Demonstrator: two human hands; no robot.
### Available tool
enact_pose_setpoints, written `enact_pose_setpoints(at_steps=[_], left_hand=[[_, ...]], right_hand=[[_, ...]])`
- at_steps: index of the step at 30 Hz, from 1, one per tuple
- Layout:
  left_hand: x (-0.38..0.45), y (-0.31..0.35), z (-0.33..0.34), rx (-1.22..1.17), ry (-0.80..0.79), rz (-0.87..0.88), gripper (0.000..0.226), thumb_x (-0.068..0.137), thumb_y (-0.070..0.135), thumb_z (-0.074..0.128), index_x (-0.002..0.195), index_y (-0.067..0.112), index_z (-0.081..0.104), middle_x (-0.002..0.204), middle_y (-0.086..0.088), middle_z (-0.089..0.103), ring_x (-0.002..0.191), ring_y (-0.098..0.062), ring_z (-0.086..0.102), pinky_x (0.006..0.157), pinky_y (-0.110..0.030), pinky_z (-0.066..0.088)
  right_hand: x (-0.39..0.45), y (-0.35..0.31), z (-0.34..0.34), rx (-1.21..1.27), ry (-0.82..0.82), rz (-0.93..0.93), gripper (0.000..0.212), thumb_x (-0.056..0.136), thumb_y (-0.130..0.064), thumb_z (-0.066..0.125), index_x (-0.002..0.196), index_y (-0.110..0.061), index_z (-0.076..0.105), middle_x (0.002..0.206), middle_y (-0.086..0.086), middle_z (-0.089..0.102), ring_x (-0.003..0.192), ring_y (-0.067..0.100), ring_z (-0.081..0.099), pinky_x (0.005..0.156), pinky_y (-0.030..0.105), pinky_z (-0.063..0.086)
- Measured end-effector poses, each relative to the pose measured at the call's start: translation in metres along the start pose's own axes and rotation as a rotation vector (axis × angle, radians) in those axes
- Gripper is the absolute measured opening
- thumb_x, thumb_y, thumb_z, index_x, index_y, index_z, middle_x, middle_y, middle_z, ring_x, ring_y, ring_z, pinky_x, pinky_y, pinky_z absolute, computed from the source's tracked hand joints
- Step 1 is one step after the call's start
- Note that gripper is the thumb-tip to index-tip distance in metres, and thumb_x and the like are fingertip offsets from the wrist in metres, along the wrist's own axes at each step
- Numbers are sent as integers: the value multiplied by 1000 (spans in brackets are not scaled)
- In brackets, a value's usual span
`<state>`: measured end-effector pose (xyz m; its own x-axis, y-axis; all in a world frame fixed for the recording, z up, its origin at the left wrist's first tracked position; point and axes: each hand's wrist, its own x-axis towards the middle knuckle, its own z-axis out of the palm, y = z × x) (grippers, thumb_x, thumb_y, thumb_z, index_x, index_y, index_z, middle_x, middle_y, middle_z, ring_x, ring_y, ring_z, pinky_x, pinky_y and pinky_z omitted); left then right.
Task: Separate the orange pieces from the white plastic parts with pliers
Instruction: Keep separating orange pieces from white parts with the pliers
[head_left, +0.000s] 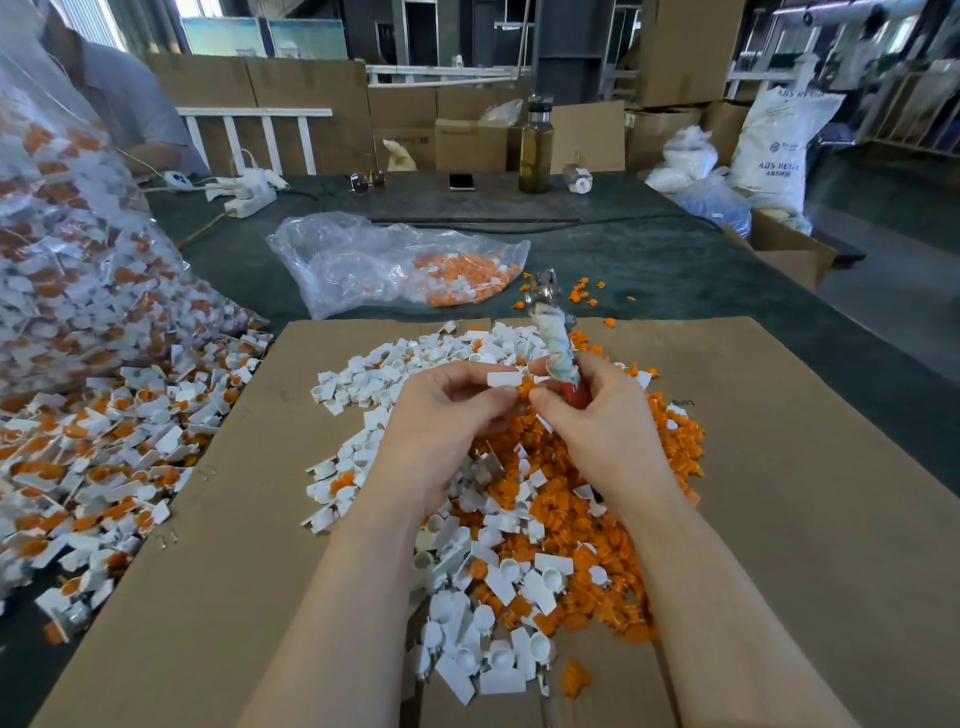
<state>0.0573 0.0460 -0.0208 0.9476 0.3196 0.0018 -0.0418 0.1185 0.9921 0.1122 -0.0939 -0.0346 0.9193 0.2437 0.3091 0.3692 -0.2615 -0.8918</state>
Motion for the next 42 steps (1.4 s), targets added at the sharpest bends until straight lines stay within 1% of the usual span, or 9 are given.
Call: enact_pose_setpoints(at_steps=[3,7,11,16,18,25,33,38,42], left_hand=[[-1,0,1,31,3,3,18,86,-3,69,86,15,74,80,-5,77,76,-15,75,75,-24,61],[-1,-1,-2,93,41,12,14,85,1,72,90,13,74,86,-10,77,81,-19,73,76,-24,60],[0,-1,-1,62,43,7,8,86,2,72,91,8,69,86,-13,77,81,-20,74,69,-22,58],[1,-6,4,125,178,68,9,82,14,79,85,19,73,69,8,71,59,0,61,57,-14,48],[2,-7,5,106,220,88,11,80,15,81,81,22,72,65,11,68,57,1,59,57,-12,47],[-1,-4,13,-9,203,65,11,81,4,77,78,11,70,69,-7,74,66,-17,73,58,-20,55],[-4,-3,16,17,213,104,9,78,7,82,82,10,75,76,-10,76,75,-23,76,66,-27,58],[-5,-2,20,139,268,177,17,73,13,86,71,25,75,74,-1,76,78,-25,75,79,-43,61],[-5,-2,21,188,260,240,17,74,14,86,72,27,75,73,5,76,74,-18,74,77,-42,62]], right_hand=[[0,0,-1,-48,-4,-21,12,87,-20,67,94,-29,66,86,-12,67,83,1,61,68,17,51],[-1,-1,-1,-54,-11,-36,17,86,-21,69,88,-35,61,84,-14,66,83,-1,60,66,12,49],[-1,-1,-1,9,16,9,9,85,-21,70,85,-28,64,80,-6,66,77,6,61,63,16,49],[-3,-5,1,38,74,-25,12,86,-20,71,89,-30,63,78,-15,65,74,-8,60,61,3,43],[-3,-5,1,44,105,-48,12,87,-19,71,91,-28,63,78,-17,64,75,-11,60,62,2,42],[-5,-7,3,-53,171,-105,12,88,-24,70,93,-28,60,81,-15,64,80,-4,61,63,7,46],[-7,-8,6,-192,252,-143,15,85,-28,71,93,-27,57,78,-19,59,73,4,60,64,28,53],[-7,-8,8,-201,288,-158,17,84,-26,71,86,-27,54,70,-20,54,67,-1,56,55,15,40],[-7,-9,8,-191,284,-146,16,84,-26,71,87,-26,56,71,-19,55,68,-1,56,54,13,39]])
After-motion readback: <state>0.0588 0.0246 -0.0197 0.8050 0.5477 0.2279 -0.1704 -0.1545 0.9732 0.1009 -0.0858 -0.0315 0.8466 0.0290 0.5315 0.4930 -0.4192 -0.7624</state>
